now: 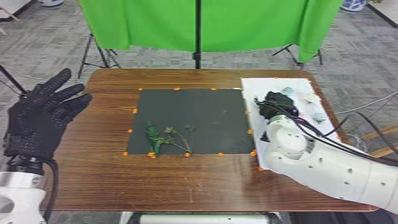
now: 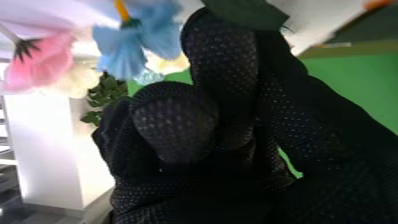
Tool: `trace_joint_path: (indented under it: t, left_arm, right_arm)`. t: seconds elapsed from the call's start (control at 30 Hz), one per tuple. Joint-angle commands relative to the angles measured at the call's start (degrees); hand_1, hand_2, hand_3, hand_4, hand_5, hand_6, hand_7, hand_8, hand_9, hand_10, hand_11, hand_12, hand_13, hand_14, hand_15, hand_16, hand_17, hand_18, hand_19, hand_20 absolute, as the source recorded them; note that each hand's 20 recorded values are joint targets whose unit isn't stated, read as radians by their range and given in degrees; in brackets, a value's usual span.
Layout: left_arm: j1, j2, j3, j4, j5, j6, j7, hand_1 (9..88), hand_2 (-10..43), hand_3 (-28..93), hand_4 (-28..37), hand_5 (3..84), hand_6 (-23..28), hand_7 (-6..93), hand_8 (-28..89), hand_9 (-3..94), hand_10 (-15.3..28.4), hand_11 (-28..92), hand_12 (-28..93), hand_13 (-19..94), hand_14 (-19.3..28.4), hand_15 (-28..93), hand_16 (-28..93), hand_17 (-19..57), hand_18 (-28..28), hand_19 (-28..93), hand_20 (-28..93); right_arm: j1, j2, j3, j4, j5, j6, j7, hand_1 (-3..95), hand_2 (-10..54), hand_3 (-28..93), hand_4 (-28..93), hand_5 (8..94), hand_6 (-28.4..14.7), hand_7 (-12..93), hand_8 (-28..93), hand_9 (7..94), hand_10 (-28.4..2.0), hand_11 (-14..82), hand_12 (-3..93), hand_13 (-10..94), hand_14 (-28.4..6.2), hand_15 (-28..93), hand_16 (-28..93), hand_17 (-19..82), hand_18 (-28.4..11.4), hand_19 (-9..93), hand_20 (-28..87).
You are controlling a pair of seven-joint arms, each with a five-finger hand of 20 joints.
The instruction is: Arrange flowers
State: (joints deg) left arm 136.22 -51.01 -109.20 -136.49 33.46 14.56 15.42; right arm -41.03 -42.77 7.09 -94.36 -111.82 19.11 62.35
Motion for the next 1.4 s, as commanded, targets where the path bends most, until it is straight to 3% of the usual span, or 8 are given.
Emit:
trace_joint_path:
  t: [0.03,0.2,0.37,0.83,1.27,1.4]
  left_arm:
    - [1.59,-0.31,-0.67,-0.52,-0.15,0.69,-0.08,20.5,8.7,76,-28.3,33.1,8.7,10.5,-8,28.3,19.3,27,11,21,27.2,53,-10,-9.9,28.2,59,-1]
    - [1.97,0.0,-0.99,-0.79,-0.06,0.91,-0.1,20.5,8.7,76,-28.3,33.0,8.8,10.4,-8,28.2,19.3,27,11,21,27.3,53,-10,-9.9,28.3,59,-1]
    - [3.07,0.45,-1.72,-1.24,-0.18,1.63,0.55,20.7,8.6,76,-28.2,33.4,8.8,10.0,-8,28.6,19.3,26,11,22,27.2,53,-10,-9.5,28.3,58,-1]
    - [3.28,0.7,-2.22,-1.23,0.08,1.49,0.04,20.5,8.6,76,-28.2,33.1,8.8,10.4,-8,28.2,19.4,27,11,21,27.3,53,-10,-9.9,28.3,59,-1]
    - [2.13,0.74,-1.44,-0.91,0.11,1.39,-0.52,20.9,8.5,76,-28.2,33.5,8.8,9.9,-8,28.7,19.3,26,11,22,27.2,52,-10,-9.4,28.2,58,-1]
    - [2.91,0.5,-2.05,-1.27,0.25,1.36,-0.72,20.8,8.6,76,-28.3,33.2,8.8,10.4,-8,28.3,19.3,27,11,21,27.2,53,-10,-9.9,28.2,59,-1]
  right_arm:
    - [4.77,-0.16,0.89,-4.62,-2.42,2.59,-0.64,54.4,-9.5,76,-28,83.9,-2.7,27,19,92.3,-8.9,34.8,24.5,82,-5.2,72,20,51,-17.8,93,47]
    - [5.11,-1.34,1.78,-8.36,-1.71,2.38,-0.57,54.5,-9.5,77,-28,84.7,-2.9,26,20,92.9,-8.8,34.5,24.5,83,-5.5,72,20,52,-18.2,93,48]
    - [-1.42,-4.8,9.19,-12.49,4.63,-0.48,-1.73,54.7,-9.5,77,-28,86.0,-3.6,24,21,93.5,-8.9,34.6,24.1,84,-5.8,72,20,53,-19.2,93,49]
    - [-12.57,-9.3,13.02,-13.79,7.22,-4.92,1.41,54.9,-9.5,77,-28,86.7,-4.3,22,21,93.7,-9.4,34.6,23.4,85,-6.4,71,20,54,-20.4,93,50]
    - [-11.92,-10.28,9.23,-12.58,5.95,-4.28,3.34,53.2,-9.5,75,-27,85.9,-3.5,24,17,93.5,-8.8,37.1,22.4,85,-5.9,71,19,54,-20.6,93,50]
    - [-12.25,-9.86,9.07,-13.48,4.55,-5.66,3.93,51.3,-9.5,73,-26,85.3,-3.2,25,14,93.4,-9.1,38.4,20.1,86,-5.9,71,18,55,-20.6,93,50]
